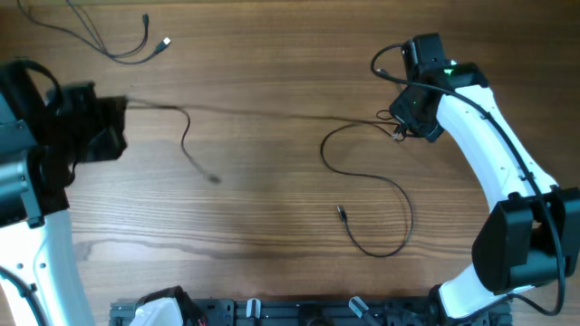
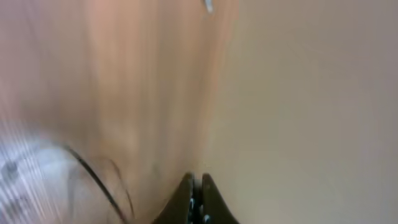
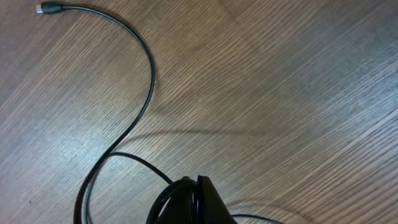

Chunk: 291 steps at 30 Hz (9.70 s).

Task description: Untangle cables

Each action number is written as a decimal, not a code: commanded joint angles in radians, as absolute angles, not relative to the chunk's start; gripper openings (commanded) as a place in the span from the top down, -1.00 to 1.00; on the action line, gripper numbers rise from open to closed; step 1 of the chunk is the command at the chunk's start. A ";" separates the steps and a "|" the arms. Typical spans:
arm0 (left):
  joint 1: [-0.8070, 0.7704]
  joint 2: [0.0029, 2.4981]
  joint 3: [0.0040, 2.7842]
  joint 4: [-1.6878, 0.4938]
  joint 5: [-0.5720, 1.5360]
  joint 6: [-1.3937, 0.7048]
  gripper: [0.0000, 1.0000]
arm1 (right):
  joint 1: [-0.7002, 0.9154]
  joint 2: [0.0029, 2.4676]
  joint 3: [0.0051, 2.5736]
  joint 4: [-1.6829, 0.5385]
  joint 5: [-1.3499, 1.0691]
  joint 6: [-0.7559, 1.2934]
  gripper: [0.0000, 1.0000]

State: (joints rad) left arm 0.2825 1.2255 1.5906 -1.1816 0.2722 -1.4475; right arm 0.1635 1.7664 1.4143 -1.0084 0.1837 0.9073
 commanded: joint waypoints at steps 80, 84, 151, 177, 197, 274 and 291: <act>-0.133 1.955 1.858 -1.369 0.173 -0.217 0.92 | 0.127 1.758 1.412 -0.929 -0.316 0.579 -1.00; -0.131 1.870 2.225 -1.341 0.205 -0.319 0.92 | 0.129 1.758 1.412 -0.930 -0.316 0.579 -0.99; -0.188 2.516 2.184 -1.383 0.035 -0.318 0.06 | 0.200 1.760 1.412 -0.880 -0.305 0.602 -0.99; -0.190 2.416 1.912 -1.162 0.077 -0.292 0.92 | 0.222 1.761 1.412 -0.886 -0.305 0.602 -0.99; -0.184 1.776 2.016 -0.857 0.400 -0.408 0.92 | 0.229 1.761 1.412 -0.873 -0.305 0.602 -0.99; 0.388 2.251 2.015 -0.610 0.115 -0.436 0.92 | 0.239 1.761 1.412 -0.895 -0.308 0.628 -0.99; 0.594 2.119 2.014 -0.638 0.006 -0.671 0.92 | 0.239 1.761 1.412 -0.900 -0.308 0.629 -0.99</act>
State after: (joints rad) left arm 0.5919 2.0903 2.0132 -0.6495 0.0490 -0.6571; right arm 0.2344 1.7668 1.4124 -0.9005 -0.3065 0.6235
